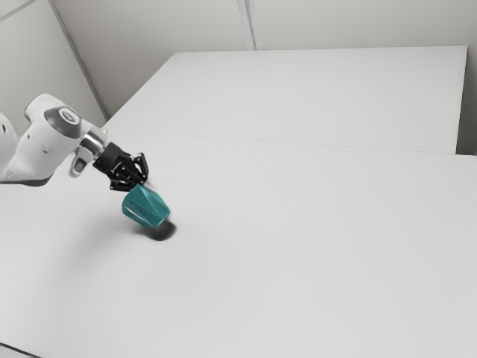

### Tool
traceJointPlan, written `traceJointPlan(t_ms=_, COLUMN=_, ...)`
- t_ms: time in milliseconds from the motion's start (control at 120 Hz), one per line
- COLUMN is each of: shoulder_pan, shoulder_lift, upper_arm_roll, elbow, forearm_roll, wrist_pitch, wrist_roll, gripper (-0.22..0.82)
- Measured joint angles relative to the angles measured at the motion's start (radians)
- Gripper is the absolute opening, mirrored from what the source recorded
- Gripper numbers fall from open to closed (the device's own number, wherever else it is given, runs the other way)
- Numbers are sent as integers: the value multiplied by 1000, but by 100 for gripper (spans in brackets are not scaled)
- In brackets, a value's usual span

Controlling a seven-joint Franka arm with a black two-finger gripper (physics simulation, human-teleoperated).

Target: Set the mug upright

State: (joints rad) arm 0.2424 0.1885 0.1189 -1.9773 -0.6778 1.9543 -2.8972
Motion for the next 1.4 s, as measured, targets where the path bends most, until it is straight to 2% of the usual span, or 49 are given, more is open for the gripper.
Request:
traceJointPlan(t_ms=175, shoulder_pan=-112, shoulder_lift=-119, upper_arm_roll=-34, elbow=-65, forearm_roll=273, wrist_pitch=78, wrist_roll=0, gripper=-18)
traceJointPlan(t_ms=408, shoulder_pan=-211, shoulder_lift=-169, upper_arm_roll=-63, elbow=-132, forearm_roll=572, wrist_pitch=247, wrist_roll=0, gripper=-18)
traceJointPlan(t_ms=700, shoulder_pan=-267, shoulder_lift=-196, upper_arm_roll=-136, elbow=-226, forearm_roll=696, wrist_pitch=440, wrist_roll=0, gripper=-18)
traceJointPlan(t_ms=992, shoulder_pan=-355, shoulder_lift=-187, upper_arm_roll=-142, elbow=-277, forearm_roll=716, wrist_pitch=523, wrist_roll=0, gripper=-18)
traceJointPlan(t_ms=1158, shoulder_pan=-351, shoulder_lift=-146, upper_arm_roll=-150, elbow=-277, forearm_roll=718, wrist_pitch=557, wrist_roll=0, gripper=-18)
traceJointPlan(t_ms=1325, shoulder_pan=-192, shoulder_lift=-123, upper_arm_roll=-149, elbow=-277, forearm_roll=720, wrist_pitch=583, wrist_roll=0, gripper=-18)
traceJointPlan(t_ms=1400, shoulder_pan=-171, shoulder_lift=-111, upper_arm_roll=-149, elbow=-277, forearm_roll=720, wrist_pitch=596, wrist_roll=0, gripper=-18)
